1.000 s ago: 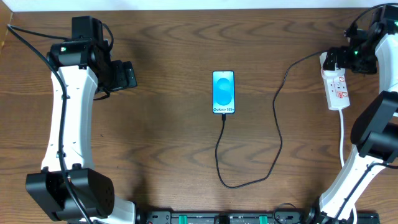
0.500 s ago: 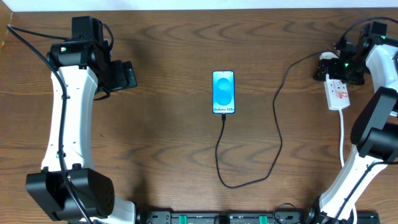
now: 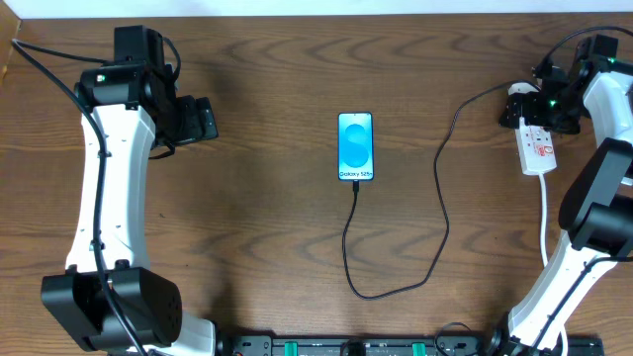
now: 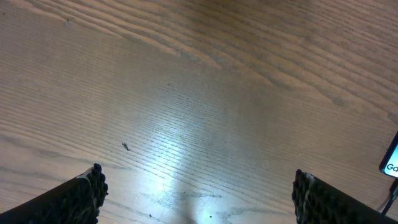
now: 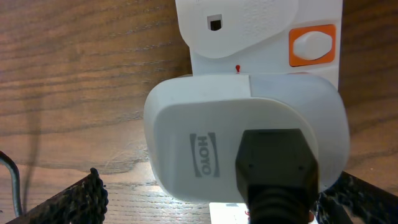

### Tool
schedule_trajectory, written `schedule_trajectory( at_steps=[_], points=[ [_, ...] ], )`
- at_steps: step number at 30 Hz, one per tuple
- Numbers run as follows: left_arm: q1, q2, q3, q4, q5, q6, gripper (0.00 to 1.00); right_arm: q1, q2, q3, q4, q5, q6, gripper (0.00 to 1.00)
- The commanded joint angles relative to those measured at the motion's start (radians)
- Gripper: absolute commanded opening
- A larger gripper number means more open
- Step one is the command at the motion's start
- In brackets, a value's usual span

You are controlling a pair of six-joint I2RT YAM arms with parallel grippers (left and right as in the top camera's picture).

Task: Plug charger to phone and switch on socket

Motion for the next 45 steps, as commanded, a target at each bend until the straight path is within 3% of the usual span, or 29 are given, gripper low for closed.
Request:
schedule_trajectory(
  at_steps=[1, 45],
  points=[
    [0.0, -0.008, 0.003, -0.004, -0.002, 0.002, 0.97, -0.001, 0.001, -0.013, 0.003, -0.047, -0.016, 0.99],
    [0.0, -0.008, 0.003, -0.004, -0.002, 0.002, 0.97, 0.001, 0.001, -0.116, 0.039, -0.239, -0.016, 0.99]
  ],
)
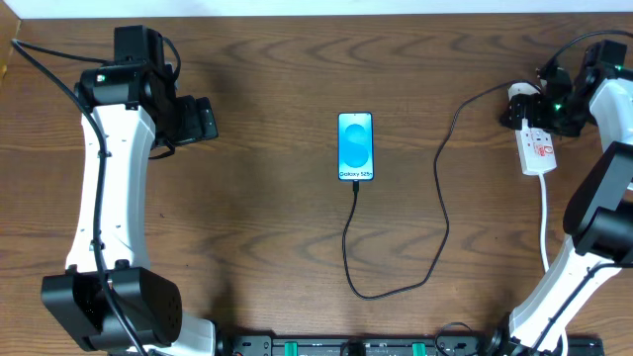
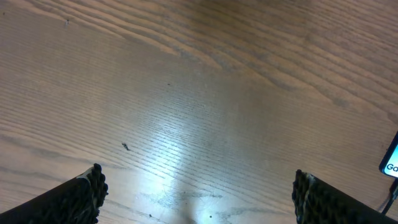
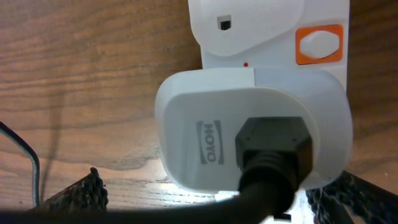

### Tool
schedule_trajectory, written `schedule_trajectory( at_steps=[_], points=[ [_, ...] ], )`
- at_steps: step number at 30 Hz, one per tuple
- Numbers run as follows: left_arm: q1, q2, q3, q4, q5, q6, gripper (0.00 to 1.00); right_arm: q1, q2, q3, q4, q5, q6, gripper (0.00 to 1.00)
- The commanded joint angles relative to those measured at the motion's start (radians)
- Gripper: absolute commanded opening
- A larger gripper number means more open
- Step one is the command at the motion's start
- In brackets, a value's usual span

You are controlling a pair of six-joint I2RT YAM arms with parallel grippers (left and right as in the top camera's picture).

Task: Plug charger to phone and switch on socket

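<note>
The phone (image 1: 356,146) lies face up at mid-table with its screen lit, and the black cable (image 1: 348,247) is plugged into its near end. The cable loops round to a white charger adapter (image 3: 249,137) seated in the white socket strip (image 1: 537,150) at the far right. Beside the adapter, the strip carries an orange-framed switch (image 3: 318,43) and a small red dot (image 3: 246,64). My right gripper (image 1: 542,101) hangs over the adapter, open, with one finger (image 3: 81,194) showing at each side of it. My left gripper (image 1: 203,121) is open over bare wood at the far left.
The strip's white lead (image 1: 545,213) runs down the right side towards the near edge. The cable's loop (image 1: 381,294) lies in front of the phone. A corner of the phone (image 2: 392,163) shows at the right edge of the left wrist view.
My right gripper has shifted slightly over the socket strip, so the adapter sits a little further right in its view. The left arm, phone and cable have not moved.
</note>
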Motion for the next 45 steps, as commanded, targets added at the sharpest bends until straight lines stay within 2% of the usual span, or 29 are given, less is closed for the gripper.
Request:
schedule_trajectory(
  at_steps=[1, 13, 21, 28, 36, 45],
  points=[
    [0.0, -0.008, 0.003, -0.004, -0.002, 0.002, 0.97, 0.024, 0.035, -0.047, -0.013, -0.16, -0.001, 0.99],
    [0.0, -0.008, 0.003, -0.004, -0.002, 0.002, 0.97, 0.023, 0.035, -0.048, 0.003, -0.168, 0.001, 0.99],
    [0.0, -0.008, 0.003, -0.004, -0.002, 0.002, 0.97, -0.014, 0.026, 0.013, -0.051, 0.129, 0.132, 0.99],
    [0.0, -0.008, 0.003, -0.004, -0.002, 0.002, 0.97, -0.056, -0.013, 0.187, -0.193, 0.294, 0.153, 0.99],
    [0.0, -0.008, 0.003, -0.004, -0.002, 0.002, 0.97, -0.052, -0.135, 0.36, -0.314, 0.304, 0.168, 0.99],
    [0.0, -0.008, 0.003, -0.004, -0.002, 0.002, 0.97, -0.035, -0.294, 0.367, -0.371, 0.283, 0.183, 0.99]
  ],
)
